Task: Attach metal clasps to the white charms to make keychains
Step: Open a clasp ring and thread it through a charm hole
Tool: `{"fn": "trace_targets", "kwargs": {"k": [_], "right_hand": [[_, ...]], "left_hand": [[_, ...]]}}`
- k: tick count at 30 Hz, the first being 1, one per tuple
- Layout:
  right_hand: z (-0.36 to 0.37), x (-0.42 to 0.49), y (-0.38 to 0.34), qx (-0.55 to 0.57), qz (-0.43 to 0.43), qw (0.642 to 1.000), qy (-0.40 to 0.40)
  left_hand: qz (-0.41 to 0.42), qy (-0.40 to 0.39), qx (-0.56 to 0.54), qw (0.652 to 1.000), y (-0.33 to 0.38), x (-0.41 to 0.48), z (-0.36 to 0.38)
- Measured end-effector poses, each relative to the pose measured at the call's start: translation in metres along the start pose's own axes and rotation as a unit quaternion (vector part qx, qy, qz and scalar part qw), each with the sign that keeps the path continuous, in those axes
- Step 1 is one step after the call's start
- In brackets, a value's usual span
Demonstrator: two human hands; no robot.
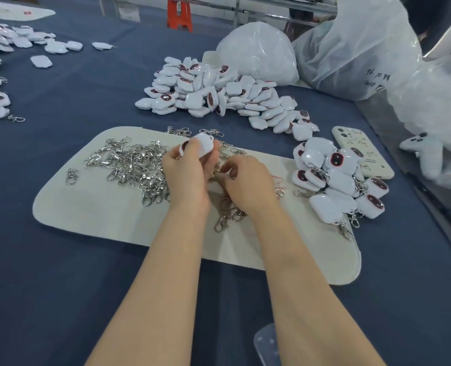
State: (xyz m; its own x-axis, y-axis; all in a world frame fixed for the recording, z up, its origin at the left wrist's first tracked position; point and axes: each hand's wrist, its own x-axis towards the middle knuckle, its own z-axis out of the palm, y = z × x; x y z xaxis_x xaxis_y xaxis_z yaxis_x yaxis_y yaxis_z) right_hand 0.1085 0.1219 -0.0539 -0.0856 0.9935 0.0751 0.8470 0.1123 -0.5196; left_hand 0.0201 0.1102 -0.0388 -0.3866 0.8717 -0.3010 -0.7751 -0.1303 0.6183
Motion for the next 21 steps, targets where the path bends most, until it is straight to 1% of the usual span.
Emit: {"fn": "trace_targets", "kwargs": {"k": [3,5,7,9,11,13,17,19,21], "right_hand": [[0.003,0.001,0.003,0.017,0.003,1.0,0.023],[0.003,0.001,0.003,0.038,0.0,0.999,0.025],[0.003,0.001,0.001,0.033,-0.013,0.999,-0.001],[0.003,0.001,-0.002,-0.002,-0.029,0.999,-0.03],[0.004,0.002,-0.004,-0.005,-0.034,0.999,-0.038],[0.004,0.003,-0.005,0.0,-0.028,0.999,-0.026],[0.003,0.005,-0.001,-0.017,-0.011,1.0,-0.001],[0.0,0.005,0.003,0.05,0.005,0.998,0.03],[-0.006,0.006,0.005,0.163,0.029,0.983,0.08]], "left_hand": [[0.032,0.011,-0.021,0.999,0.003,0.002,-0.004],[0.051,0.014,-0.011,0.999,0.005,0.003,-0.005],[0.064,0.015,0.007,0.998,0.005,0.004,-0.006],[0.072,0.019,0.02,0.997,0.004,0.004,-0.005],[0.07,0.019,0.017,0.997,0.002,0.003,-0.004],[0.07,0.013,0.02,0.997,0.0,0.004,-0.003],[0.069,0.003,0.064,0.996,-0.003,0.004,-0.003],[0.069,-0.004,0.087,0.994,-0.006,0.003,-0.002],[0.083,-0.02,0.123,0.989,-0.007,0.001,-0.001]]}}
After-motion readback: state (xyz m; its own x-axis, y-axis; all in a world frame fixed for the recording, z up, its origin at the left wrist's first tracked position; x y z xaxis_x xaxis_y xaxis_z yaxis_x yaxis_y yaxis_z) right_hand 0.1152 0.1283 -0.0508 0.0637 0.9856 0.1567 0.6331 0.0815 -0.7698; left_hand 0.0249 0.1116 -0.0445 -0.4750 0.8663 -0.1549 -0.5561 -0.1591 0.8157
